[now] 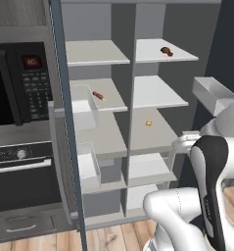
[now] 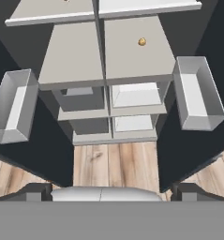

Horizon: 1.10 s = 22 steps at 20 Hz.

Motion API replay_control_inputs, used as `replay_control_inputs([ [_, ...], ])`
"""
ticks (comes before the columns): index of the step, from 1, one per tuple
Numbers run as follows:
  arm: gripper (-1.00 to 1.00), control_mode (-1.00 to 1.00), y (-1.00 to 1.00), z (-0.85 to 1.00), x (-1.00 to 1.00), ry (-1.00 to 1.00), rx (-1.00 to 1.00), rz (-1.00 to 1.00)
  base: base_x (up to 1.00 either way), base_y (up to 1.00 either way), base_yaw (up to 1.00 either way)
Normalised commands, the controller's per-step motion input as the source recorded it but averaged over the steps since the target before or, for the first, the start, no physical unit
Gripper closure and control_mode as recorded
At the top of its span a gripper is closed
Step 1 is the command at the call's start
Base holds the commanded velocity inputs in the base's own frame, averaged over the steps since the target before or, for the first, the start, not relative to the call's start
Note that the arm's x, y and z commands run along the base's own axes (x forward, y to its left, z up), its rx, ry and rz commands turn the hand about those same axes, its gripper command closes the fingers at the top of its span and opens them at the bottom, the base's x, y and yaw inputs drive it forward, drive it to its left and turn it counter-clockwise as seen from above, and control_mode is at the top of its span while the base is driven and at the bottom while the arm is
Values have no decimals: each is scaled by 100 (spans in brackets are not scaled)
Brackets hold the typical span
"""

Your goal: Pick up the frozen chicken drumstick from the freezer, place it on any shelf in the fridge, and close the fridge and freezer doors when done.

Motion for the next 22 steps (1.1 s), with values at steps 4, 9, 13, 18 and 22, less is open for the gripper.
replay_control_inputs([
  [4,-100,100,0,0,0,0,0,0,-55,0,0],
  [9,-100,100,0,0,0,0,0,0,-41,0,0],
  [13,-100,100,0,0,0,0,0,0,-6,0,0],
  [18,-100,-100,0,0,0,0,0,0,0,0,0],
  [22,-100,-100,0,0,0,0,0,0,0,0,0],
])
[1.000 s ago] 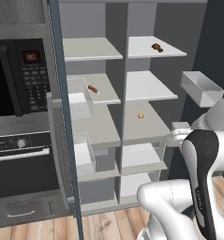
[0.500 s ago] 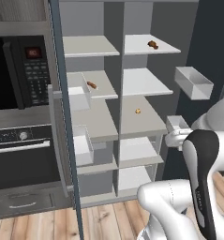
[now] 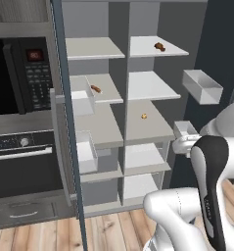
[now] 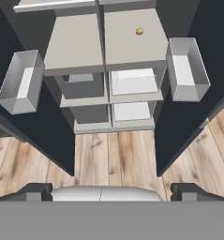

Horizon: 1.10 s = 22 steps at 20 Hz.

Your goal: Pick up the frozen chicken drumstick from the freezer, place it on any shelf in the fridge, and close the fridge and freezer doors when done.

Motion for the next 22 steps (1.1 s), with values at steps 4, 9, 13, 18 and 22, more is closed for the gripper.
replay_control_inputs([
  [4,-100,-100,43,1,-12,-11,-2,2,0,0,0],
  [9,-100,-100,100,7,-41,-39,-10,0,0,0,0],
  [13,-100,-100,100,3,-14,-41,-7,-6,0,0,0],
  [18,-100,-100,100,0,-8,-39,0,-13,0,0,0],
  [22,-100,-100,100,-20,2,-35,0,-17,0,0,0],
])
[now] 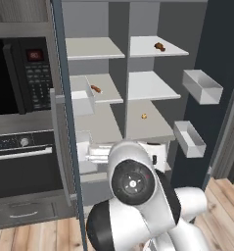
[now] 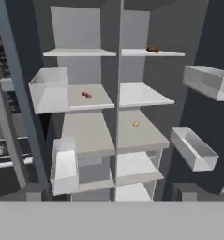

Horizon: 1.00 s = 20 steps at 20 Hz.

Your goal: Pick up the frozen chicken drumstick from the freezer, place it on any shelf in the fridge, and close the fridge and freezer doors when done.

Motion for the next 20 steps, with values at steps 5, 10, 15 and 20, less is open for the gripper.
replay_control_inputs([
  [5,-100,-100,100,-24,54,-25,3,-28,0,0,0],
  [10,-100,-100,100,-15,99,-10,1,-37,0,0,0],
  [15,-100,-100,86,-23,96,-1,-6,-36,0,0,0],
  [20,-100,-100,69,-25,47,1,-3,-13,0,0,0],
])
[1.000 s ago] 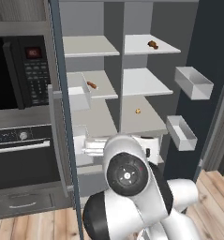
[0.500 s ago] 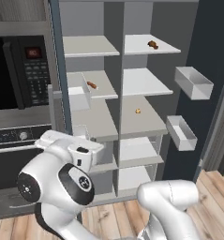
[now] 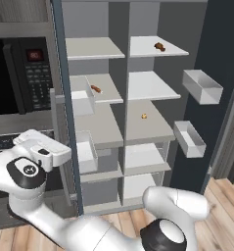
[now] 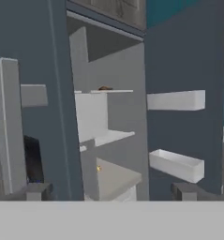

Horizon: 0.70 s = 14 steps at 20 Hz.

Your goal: Pick up the frozen chicken drumstick from the freezer, place it on any shelf in the fridge, and close the fridge and freezer doors when done.

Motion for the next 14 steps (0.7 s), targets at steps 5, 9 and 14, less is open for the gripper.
replay_control_inputs([
  [5,-100,-100,11,-31,56,7,0,10,0,0,0],
  [9,-100,-100,0,-37,68,10,0,15,0,0,0],
  [14,-100,-100,1,-29,68,8,0,10,0,0,0],
])
